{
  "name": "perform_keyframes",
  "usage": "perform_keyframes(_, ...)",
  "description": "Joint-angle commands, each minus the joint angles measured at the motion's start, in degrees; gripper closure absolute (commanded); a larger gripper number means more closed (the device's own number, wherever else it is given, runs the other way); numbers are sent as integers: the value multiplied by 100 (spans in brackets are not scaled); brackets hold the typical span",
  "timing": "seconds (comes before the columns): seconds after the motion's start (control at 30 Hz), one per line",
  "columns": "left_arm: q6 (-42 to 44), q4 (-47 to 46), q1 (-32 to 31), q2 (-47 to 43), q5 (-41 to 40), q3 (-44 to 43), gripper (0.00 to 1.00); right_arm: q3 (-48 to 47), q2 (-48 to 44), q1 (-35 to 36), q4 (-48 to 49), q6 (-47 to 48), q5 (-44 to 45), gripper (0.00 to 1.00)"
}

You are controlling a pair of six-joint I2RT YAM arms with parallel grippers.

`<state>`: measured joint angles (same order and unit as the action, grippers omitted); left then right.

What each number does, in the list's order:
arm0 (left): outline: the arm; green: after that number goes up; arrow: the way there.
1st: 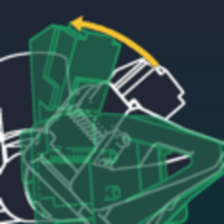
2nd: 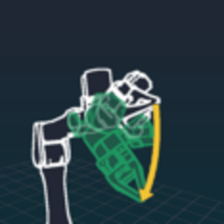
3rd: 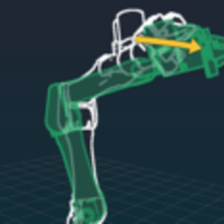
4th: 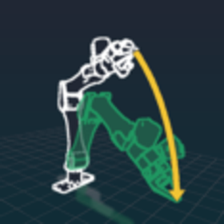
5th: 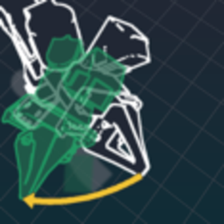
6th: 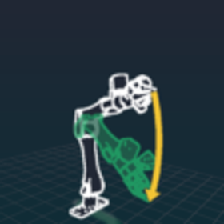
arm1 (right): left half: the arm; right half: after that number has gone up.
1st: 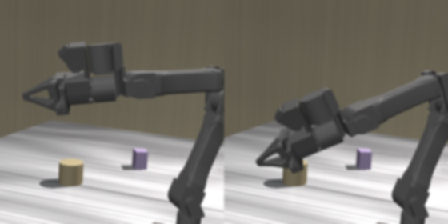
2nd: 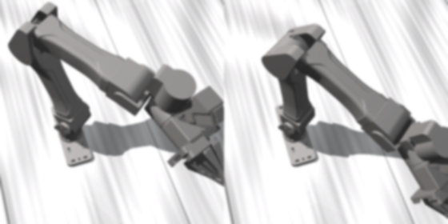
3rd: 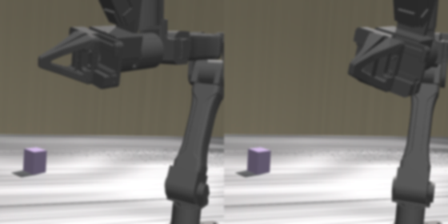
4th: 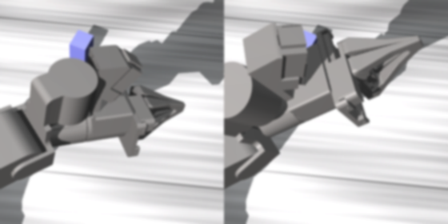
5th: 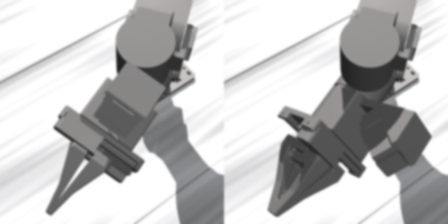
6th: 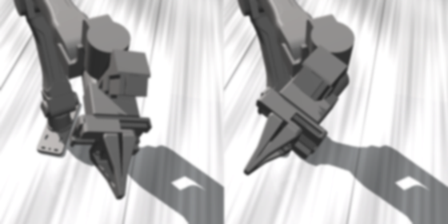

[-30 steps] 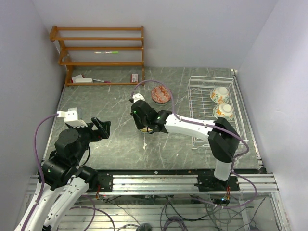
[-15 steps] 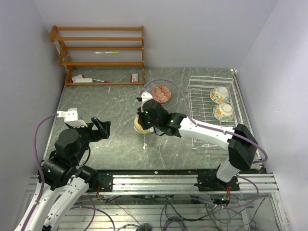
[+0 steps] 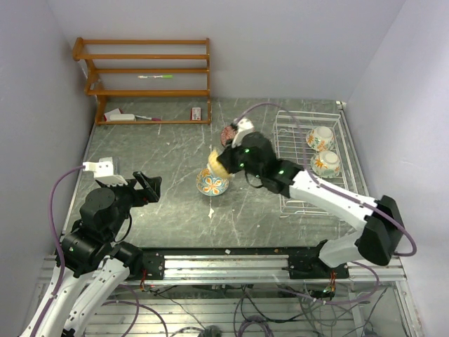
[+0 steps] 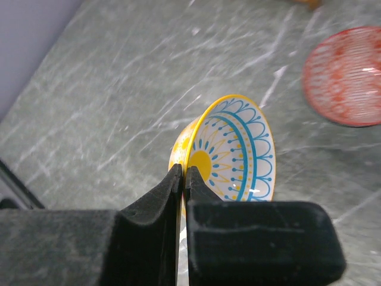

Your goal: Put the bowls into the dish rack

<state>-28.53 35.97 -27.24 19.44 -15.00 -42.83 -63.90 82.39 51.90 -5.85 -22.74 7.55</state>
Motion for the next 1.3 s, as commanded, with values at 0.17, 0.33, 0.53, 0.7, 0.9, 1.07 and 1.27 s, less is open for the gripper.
perform_keyframes(0.17, 1, -45, -65, -44, -39, -120, 2, 802, -1460, -2023, 610, -481, -928, 100)
perform_keyframes(0.33, 8, -50, -70, -43, -21, -120, 2, 1292, -2189, -3005, 641, -751, -1020, 100)
perform_keyframes(0.53, 13, -55, -88, -52, -17, -117, 2, 1933, -2610, -4452, 925, -1377, -1866, 100)
perform_keyframes(0.7, 7, -46, -103, -48, -22, -118, 2, 2566, -2565, -5460, 1634, -2060, -2962, 100)
perform_keyframes(0.9, 3, -38, -103, -27, -45, -120, 2, 3042, -2249, -6020, 2330, -2611, -3773, 100)
perform_keyframes(1.07, 1, -37, -106, -26, -64, -121, 2, 3468, -2085, -6384, 2744, -3010, -4034, 100)
perform_keyframes(1.27, -1, -37, -106, -4, -55, -129, 2, 3733, -1943, -6691, 2561, -3006, -4117, 100)
